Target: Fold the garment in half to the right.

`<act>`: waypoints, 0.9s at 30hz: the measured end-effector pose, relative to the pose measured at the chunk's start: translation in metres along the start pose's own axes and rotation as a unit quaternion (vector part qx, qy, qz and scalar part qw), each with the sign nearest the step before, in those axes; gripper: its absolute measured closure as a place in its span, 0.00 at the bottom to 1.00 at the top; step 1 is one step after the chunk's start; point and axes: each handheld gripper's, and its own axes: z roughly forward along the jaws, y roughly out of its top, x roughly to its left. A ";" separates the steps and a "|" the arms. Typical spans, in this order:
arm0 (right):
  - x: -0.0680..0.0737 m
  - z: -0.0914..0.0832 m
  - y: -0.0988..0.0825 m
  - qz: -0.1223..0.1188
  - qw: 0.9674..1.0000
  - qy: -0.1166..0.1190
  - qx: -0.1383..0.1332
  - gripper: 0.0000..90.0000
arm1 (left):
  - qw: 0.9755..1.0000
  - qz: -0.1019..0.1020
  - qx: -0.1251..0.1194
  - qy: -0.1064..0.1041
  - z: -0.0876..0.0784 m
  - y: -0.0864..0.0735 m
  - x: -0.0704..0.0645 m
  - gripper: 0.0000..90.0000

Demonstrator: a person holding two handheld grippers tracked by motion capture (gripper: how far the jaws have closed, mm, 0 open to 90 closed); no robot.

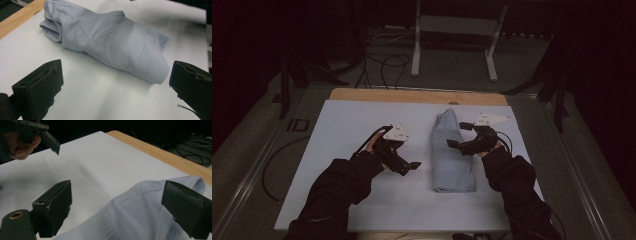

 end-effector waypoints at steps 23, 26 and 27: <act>0.021 -0.037 -0.070 0.021 1.000 -0.012 0.005 0.11 | 0.999 -0.018 -0.006 0.027 -0.037 -0.077 0.007 0.00; 0.022 -0.044 -0.075 0.023 1.000 -0.017 0.006 0.10 | 0.999 -0.030 -0.004 0.036 -0.043 -0.090 0.008 0.00; 0.023 -0.047 -0.077 0.024 1.000 -0.019 0.007 0.10 | 0.999 -0.032 -0.003 0.037 -0.045 -0.093 0.008 0.00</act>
